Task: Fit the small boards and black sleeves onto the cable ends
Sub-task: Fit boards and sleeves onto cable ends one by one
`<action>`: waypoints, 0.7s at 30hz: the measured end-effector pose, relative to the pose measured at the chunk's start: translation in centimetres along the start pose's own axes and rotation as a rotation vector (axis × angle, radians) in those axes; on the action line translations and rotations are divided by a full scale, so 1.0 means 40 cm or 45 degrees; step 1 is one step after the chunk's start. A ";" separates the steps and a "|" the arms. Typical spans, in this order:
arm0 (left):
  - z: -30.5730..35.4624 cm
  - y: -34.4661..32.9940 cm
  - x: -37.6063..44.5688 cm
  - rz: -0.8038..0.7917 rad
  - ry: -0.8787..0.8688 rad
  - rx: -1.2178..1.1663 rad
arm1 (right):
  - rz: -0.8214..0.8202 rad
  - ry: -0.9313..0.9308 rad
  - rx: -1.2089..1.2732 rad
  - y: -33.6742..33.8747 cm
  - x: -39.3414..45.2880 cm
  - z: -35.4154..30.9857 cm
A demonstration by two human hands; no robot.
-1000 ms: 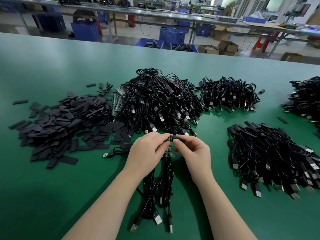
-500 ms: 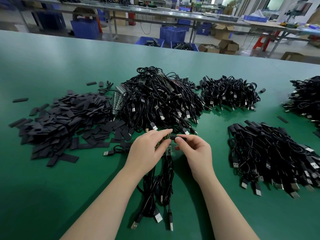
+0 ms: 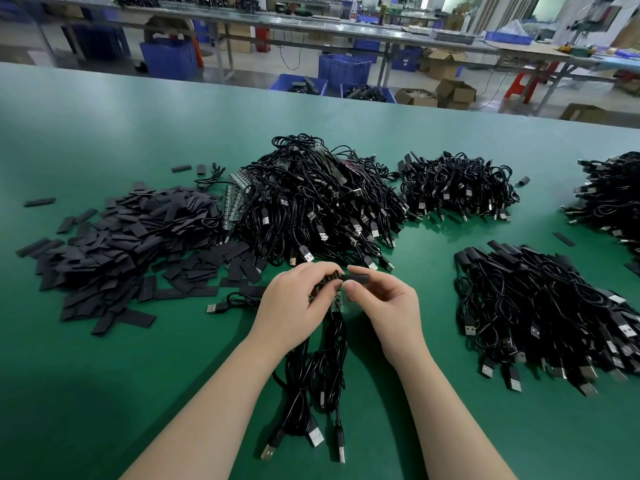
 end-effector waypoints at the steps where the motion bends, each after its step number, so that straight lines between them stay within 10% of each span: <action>1: 0.000 -0.001 -0.001 -0.007 0.003 -0.008 | -0.006 0.007 -0.017 -0.002 -0.001 0.000; 21: -0.020 -0.009 -0.005 0.007 0.092 -0.056 | 0.066 0.039 -0.059 0.000 -0.001 0.006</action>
Point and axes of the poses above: each hand's wrist, its own x-axis towards the middle knuckle, its own y-axis out of the back of the hand, z = x × y, the point moved 5 cm from there along x, towards the middle knuckle, and after that the axes turned 8 degrees about z, right-handed, at the moved point
